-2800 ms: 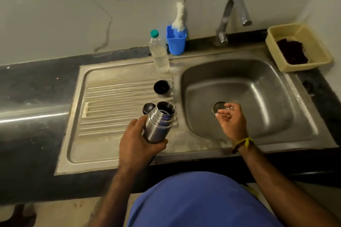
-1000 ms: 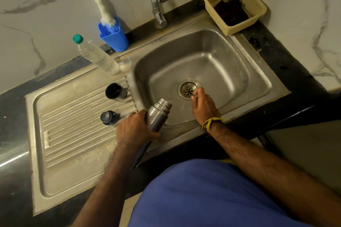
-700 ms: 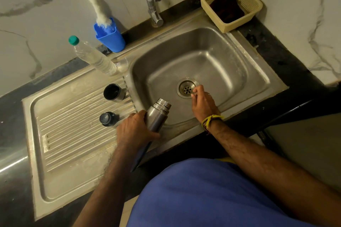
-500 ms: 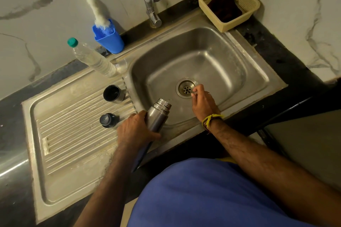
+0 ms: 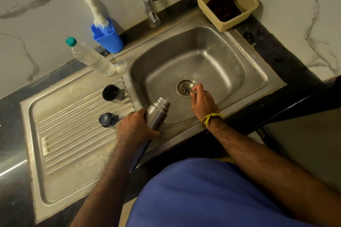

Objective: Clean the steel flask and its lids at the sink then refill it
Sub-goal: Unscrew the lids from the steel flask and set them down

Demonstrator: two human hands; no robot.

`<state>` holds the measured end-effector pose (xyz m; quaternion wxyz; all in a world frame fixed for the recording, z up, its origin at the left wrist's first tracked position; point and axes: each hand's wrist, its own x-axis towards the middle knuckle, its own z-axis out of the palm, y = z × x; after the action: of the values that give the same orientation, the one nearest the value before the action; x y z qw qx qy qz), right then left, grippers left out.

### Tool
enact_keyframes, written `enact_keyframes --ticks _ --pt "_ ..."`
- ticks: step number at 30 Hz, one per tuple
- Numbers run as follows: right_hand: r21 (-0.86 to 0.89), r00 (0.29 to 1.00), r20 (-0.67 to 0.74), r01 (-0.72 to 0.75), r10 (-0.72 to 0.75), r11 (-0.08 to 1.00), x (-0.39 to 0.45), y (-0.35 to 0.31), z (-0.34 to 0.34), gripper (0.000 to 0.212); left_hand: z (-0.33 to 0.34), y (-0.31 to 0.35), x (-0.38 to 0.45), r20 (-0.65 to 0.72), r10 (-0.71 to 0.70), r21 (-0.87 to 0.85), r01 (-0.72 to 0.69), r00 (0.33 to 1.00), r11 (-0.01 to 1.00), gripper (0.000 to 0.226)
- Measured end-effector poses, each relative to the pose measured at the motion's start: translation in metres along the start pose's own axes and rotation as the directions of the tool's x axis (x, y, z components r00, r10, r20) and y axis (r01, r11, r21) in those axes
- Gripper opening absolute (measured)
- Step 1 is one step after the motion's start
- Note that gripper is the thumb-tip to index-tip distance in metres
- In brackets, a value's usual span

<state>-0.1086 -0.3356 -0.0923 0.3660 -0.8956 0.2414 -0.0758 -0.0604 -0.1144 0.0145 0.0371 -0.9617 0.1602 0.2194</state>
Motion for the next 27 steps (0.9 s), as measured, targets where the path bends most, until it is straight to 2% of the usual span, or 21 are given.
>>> enact_keyframes --ticks 16,27 --pt "0.027 1.0 0.008 0.012 -0.013 1.0 0.001 0.001 0.001 0.018 -0.01 0.004 0.001 0.057 -0.009 0.059 0.005 0.998 0.998 0.079" --pt "0.044 1.0 -0.003 0.015 -0.015 0.999 0.0 0.0 -0.001 0.013 -0.022 0.006 0.009 0.038 -0.014 0.142 0.009 0.999 0.99 0.077"
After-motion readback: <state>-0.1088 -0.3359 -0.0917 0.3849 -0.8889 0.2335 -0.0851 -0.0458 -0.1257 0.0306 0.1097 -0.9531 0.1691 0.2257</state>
